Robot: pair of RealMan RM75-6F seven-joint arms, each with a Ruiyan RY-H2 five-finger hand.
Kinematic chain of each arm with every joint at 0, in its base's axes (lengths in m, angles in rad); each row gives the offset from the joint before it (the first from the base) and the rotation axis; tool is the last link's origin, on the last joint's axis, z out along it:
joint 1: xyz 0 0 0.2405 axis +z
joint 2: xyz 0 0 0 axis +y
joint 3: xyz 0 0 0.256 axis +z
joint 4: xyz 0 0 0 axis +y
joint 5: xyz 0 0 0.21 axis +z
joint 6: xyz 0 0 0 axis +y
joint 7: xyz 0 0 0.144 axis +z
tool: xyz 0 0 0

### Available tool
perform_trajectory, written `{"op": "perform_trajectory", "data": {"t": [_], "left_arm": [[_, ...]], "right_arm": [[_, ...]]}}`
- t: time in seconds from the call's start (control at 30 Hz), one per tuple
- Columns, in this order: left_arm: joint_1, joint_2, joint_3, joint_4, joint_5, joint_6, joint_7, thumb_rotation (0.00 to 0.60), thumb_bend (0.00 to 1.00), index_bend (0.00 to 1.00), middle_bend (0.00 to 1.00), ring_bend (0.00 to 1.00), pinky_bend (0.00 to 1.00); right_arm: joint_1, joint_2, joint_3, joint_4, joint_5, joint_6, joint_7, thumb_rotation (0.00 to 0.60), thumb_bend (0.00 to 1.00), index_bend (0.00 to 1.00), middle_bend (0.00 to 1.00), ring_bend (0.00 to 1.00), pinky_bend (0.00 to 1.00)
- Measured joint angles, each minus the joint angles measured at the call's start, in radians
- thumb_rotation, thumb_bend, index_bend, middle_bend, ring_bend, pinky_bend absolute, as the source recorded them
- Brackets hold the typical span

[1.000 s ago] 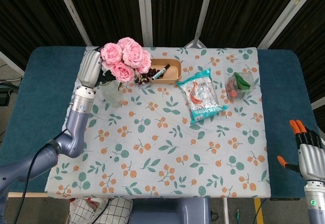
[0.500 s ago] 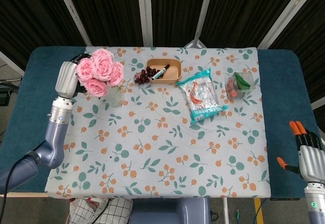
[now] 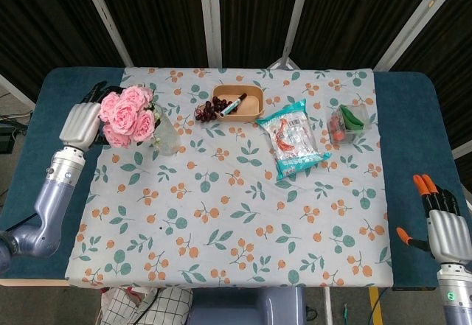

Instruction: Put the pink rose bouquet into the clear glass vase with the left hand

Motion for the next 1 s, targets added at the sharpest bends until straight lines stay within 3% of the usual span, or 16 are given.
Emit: {"op": "perform_trajectory", "data": {"t": [0.27,0.4,0.53,0.67,0.8,1.0], "left_arm": [[0.029,0.211,0.005,-0.309,-0.206,0.038,0.296,0.6,0.17,0.12,0.12,0.0,0.12],[0.059,0.29,0.023,-0.449,-0.296,0.139,0.431,0.6,0.2,0.13,0.13,0.0,0.14],[0.121,0.299,0.065,-0.502,-0.274,0.284,0.477,0.6,0.23,0.19,0.17,0.01,0.18],[0.236,0.244,0.149,-0.507,-0.174,0.455,0.481,0.6,0.24,0.23,0.18,0.01,0.17],[0.375,0.136,0.234,-0.422,-0.023,0.583,0.422,0.6,0.24,0.23,0.18,0.01,0.16],[0.502,0.021,0.288,-0.245,0.125,0.705,0.295,0.6,0.24,0.23,0.18,0.01,0.16]], "right_arm": [[0.003,0.0,-0.005,-0.002,-0.012,-0.005,0.005,0.6,0.24,0.01,0.0,0.02,0.01],[0.003,0.002,-0.008,-0.006,-0.023,0.0,0.01,0.6,0.24,0.01,0.0,0.02,0.01],[0.003,0.004,-0.014,-0.014,-0.044,0.005,0.014,0.6,0.24,0.01,0.0,0.02,0.01],[0.004,0.004,-0.021,-0.019,-0.074,0.012,0.016,0.6,0.24,0.01,0.0,0.01,0.01],[0.007,0.002,-0.032,-0.016,-0.102,0.016,0.011,0.6,0.24,0.01,0.0,0.01,0.01],[0.0,0.013,-0.038,-0.031,-0.108,0.031,0.005,0.6,0.24,0.01,0.0,0.01,0.01]]}}
